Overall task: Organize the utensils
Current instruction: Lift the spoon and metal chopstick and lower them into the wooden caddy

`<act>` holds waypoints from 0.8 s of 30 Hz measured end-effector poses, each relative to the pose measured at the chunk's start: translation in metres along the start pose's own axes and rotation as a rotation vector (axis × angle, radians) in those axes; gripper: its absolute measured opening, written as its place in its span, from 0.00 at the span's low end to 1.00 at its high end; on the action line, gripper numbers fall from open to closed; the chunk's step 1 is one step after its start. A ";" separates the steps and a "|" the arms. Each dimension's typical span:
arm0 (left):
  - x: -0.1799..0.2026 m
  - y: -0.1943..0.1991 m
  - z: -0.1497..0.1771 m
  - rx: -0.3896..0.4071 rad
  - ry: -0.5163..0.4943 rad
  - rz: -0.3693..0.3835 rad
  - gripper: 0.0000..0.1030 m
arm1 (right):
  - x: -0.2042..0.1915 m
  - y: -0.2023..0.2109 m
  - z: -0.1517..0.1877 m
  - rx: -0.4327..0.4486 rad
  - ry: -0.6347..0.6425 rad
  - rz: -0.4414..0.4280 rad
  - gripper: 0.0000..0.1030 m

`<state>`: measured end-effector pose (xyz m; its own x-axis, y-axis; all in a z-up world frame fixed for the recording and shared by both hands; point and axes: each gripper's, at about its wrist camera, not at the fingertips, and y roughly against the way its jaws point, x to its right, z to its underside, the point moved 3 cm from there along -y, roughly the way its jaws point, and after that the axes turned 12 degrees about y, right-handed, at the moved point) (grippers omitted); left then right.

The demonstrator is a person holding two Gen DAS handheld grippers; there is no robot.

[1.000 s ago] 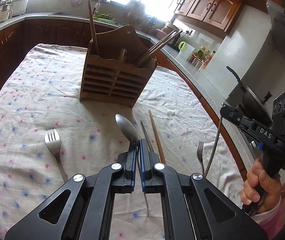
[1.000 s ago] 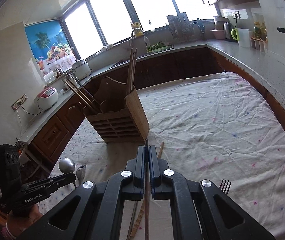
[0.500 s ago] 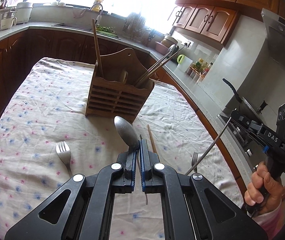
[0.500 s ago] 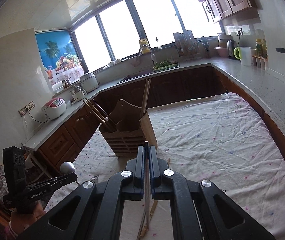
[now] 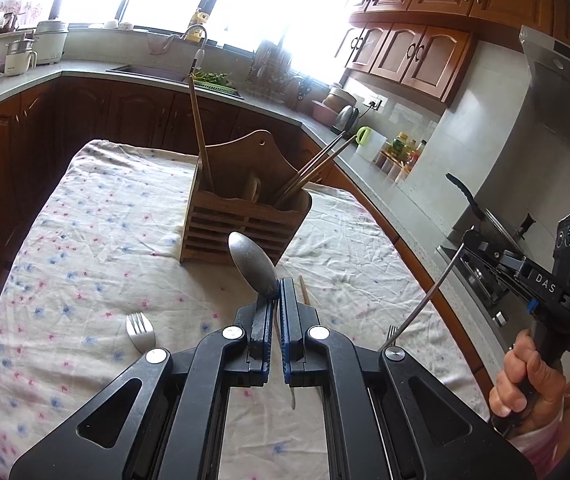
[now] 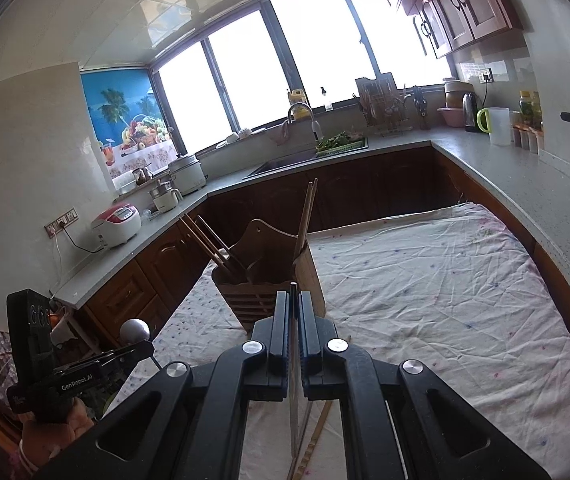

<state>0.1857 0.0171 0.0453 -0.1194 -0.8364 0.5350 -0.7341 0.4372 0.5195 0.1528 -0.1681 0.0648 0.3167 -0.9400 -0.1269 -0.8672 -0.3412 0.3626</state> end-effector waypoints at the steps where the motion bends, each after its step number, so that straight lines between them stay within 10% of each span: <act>1: 0.000 0.000 -0.001 0.004 -0.001 -0.001 0.03 | 0.000 -0.001 -0.001 0.002 0.001 0.001 0.04; 24: 0.004 -0.002 -0.109 0.245 -0.068 -0.046 0.03 | -0.011 -0.039 -0.082 0.146 0.044 -0.009 0.04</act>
<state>0.2592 0.0487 0.1193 -0.1210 -0.8776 0.4639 -0.8788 0.3120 0.3611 0.2146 -0.1442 0.1280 0.3384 -0.9369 -0.0881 -0.9100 -0.3497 0.2227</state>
